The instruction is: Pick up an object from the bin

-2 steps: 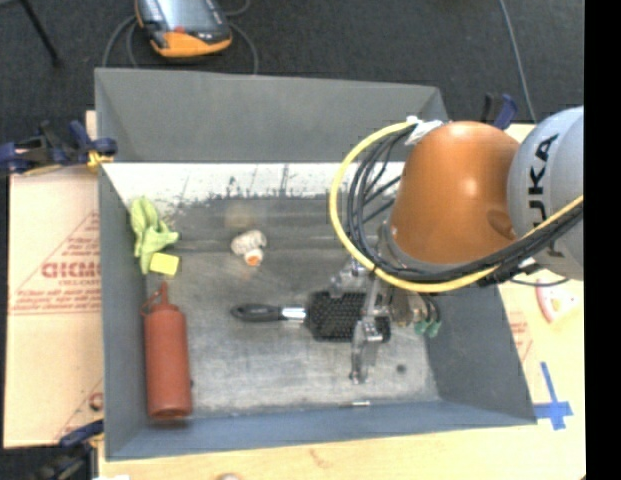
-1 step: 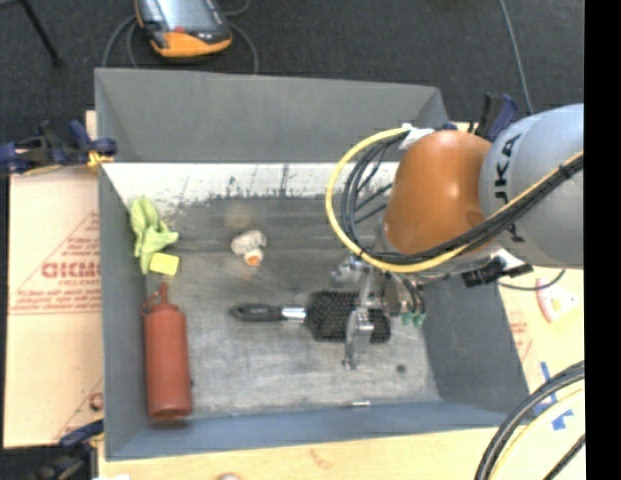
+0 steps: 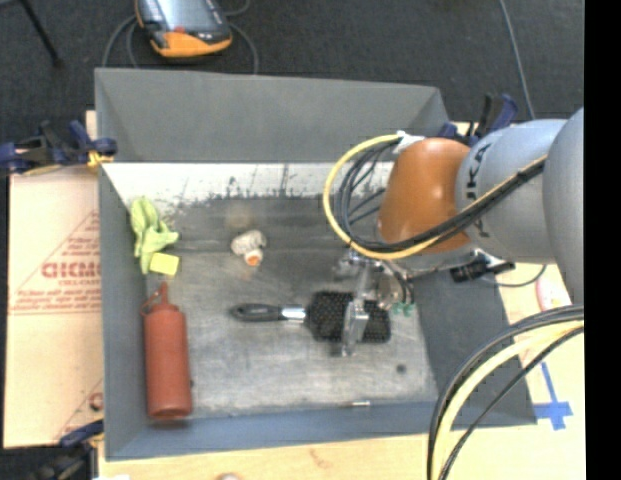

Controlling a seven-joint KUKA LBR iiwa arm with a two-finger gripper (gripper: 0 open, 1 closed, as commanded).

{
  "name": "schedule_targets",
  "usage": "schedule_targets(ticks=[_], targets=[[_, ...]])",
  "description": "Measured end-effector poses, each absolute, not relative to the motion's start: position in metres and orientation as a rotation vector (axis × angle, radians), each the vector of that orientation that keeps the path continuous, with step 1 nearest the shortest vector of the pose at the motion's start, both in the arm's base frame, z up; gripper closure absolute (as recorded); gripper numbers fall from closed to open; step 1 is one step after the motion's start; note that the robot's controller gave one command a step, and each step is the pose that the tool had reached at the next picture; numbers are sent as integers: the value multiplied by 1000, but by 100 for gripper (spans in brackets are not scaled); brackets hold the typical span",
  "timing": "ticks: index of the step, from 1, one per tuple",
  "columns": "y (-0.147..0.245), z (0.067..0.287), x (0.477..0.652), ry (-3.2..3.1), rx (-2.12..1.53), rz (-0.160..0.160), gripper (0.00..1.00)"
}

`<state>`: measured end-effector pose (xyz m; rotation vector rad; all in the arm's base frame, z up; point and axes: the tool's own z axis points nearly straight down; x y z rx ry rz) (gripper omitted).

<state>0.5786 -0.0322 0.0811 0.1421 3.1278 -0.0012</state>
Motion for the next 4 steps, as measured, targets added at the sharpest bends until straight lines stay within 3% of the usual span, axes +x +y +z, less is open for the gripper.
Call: schedule_targets(ticks=[1,2,3,4], targets=[[-31,69,573,3095,411,5,0],[-42,71,566,3111,354,0,0],[-34,73,576,3103,412,-4,100],[-34,73,577,3103,413,-4,100]])
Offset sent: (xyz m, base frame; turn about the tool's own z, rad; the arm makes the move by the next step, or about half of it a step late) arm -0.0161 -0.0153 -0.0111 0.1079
